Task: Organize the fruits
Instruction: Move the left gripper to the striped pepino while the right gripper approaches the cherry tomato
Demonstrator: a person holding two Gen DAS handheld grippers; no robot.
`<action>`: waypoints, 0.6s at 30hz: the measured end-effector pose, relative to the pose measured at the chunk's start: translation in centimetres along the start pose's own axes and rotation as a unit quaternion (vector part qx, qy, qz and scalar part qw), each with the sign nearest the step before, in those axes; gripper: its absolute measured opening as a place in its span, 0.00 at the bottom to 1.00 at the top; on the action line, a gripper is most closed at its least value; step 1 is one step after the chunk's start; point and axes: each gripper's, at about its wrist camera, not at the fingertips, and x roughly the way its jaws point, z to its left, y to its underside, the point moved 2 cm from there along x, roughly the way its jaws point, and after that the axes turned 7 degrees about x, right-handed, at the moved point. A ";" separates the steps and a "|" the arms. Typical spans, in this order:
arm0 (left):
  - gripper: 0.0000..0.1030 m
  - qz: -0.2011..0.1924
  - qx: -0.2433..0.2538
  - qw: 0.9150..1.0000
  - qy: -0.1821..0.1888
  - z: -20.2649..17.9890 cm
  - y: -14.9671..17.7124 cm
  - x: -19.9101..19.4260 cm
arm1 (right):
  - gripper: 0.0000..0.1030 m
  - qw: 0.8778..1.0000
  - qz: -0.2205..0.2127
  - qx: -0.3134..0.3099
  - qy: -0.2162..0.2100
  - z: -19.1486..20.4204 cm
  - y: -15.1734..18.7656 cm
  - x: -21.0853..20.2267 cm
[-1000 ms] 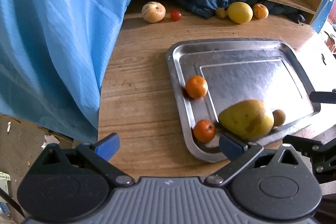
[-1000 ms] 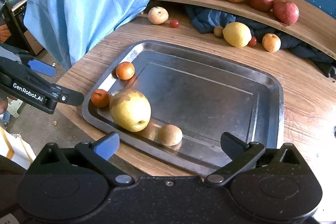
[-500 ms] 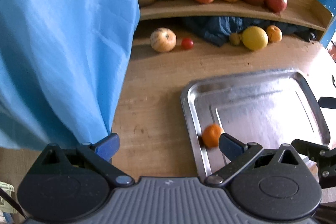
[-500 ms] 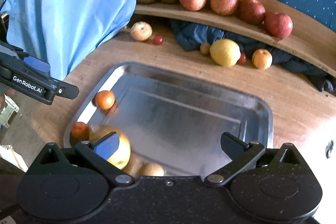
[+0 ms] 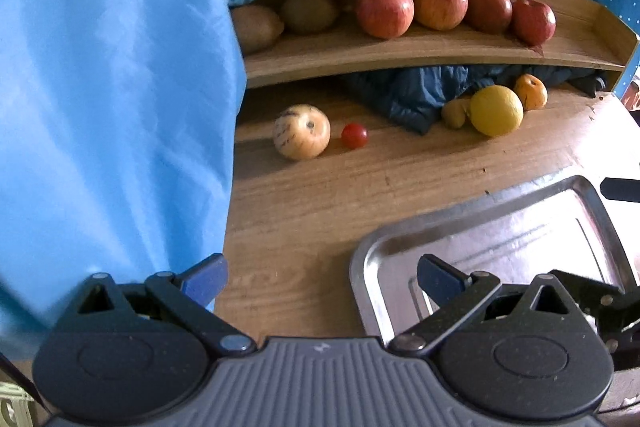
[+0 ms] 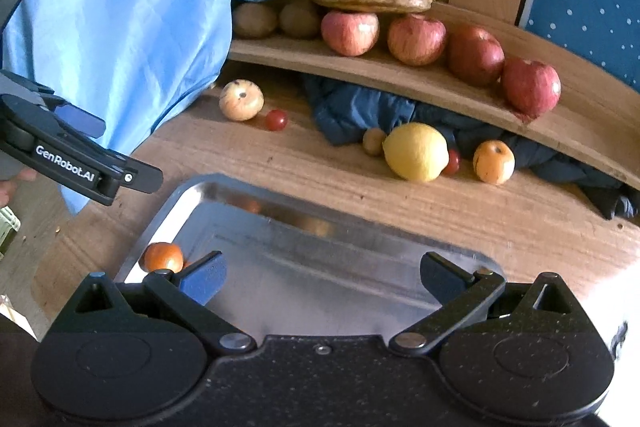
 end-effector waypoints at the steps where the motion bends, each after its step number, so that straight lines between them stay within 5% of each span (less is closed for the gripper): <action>1: 0.99 -0.002 0.000 1.000 0.000 0.1 -0.5 0.3 | 0.99 1.000 -0.001 -0.001 0.000 0.0 -0.2 0.2; 18: 0.99 0.013 -0.010 1.000 -0.012 1.2 -5.8 5.5 | 0.99 1.000 0.001 -0.030 -0.002 0.6 -4.6 4.7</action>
